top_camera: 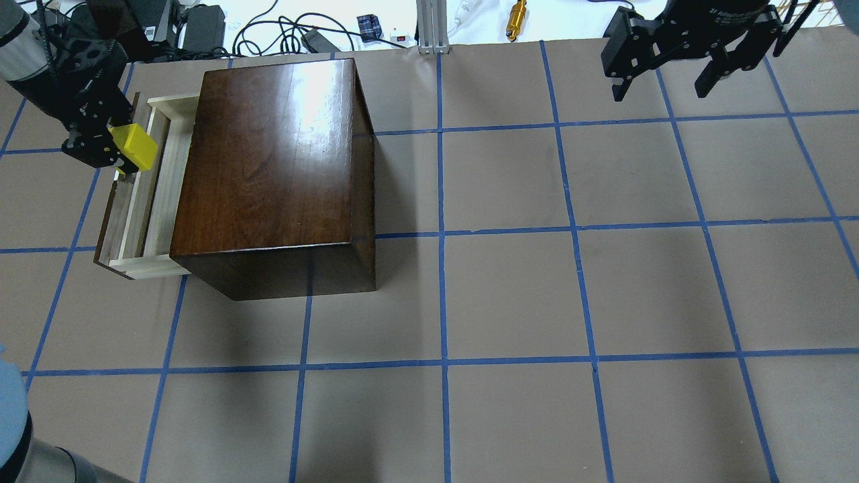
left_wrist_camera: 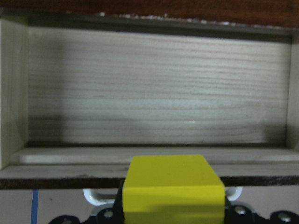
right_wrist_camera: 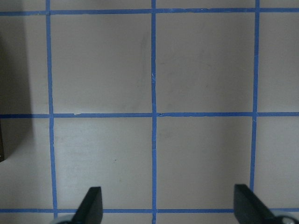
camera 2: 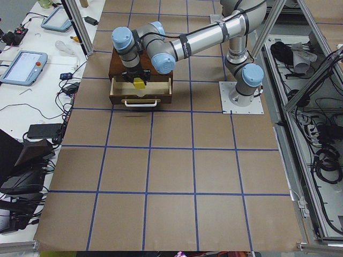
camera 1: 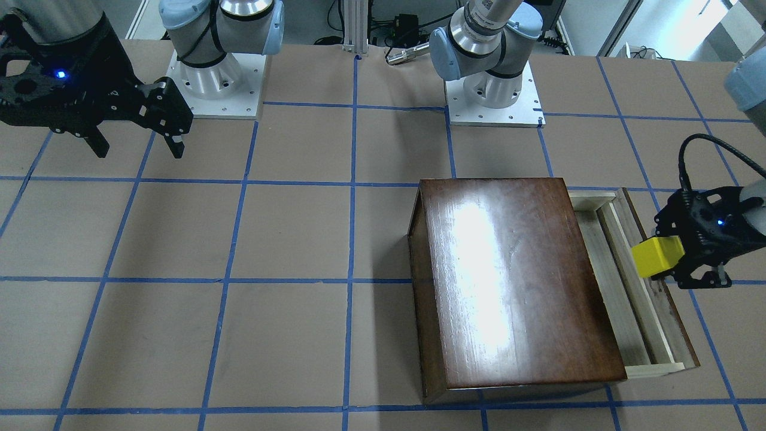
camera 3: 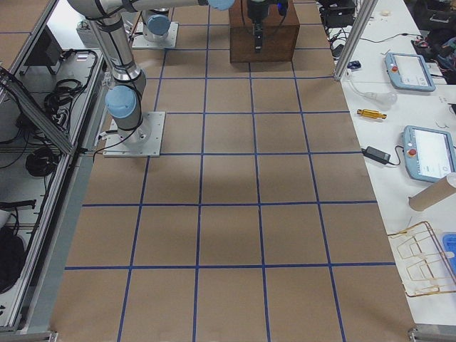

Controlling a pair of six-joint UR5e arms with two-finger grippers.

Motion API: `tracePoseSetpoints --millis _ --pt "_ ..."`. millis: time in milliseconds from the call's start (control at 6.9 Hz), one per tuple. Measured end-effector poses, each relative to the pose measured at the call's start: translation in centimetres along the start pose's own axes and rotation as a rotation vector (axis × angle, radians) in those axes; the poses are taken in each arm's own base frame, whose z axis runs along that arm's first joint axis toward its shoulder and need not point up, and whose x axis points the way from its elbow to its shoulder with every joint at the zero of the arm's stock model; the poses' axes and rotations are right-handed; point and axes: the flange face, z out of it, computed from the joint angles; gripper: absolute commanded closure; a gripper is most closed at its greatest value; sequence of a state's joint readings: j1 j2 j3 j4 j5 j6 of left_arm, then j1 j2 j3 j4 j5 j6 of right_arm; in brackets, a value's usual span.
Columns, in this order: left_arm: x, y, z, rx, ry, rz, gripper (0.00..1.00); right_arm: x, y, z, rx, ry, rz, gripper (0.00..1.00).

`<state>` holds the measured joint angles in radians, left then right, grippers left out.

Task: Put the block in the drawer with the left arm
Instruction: 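Lift the yellow cube and carry it over the open drawer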

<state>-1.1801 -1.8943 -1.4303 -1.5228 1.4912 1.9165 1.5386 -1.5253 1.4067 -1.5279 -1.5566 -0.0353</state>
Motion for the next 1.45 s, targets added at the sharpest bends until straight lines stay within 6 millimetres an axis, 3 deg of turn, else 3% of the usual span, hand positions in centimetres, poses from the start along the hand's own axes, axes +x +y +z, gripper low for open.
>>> tracePoseSetpoints --millis 1159,1448 --pt "0.8 0.6 6.0 -0.055 -0.031 0.018 1.00 0.0 0.0 0.0 -0.001 -0.001 0.000 0.00" --pt "1.0 0.7 6.9 -0.059 -0.048 0.018 0.88 0.0 0.0 0.0 0.000 -0.001 0.000 0.00"
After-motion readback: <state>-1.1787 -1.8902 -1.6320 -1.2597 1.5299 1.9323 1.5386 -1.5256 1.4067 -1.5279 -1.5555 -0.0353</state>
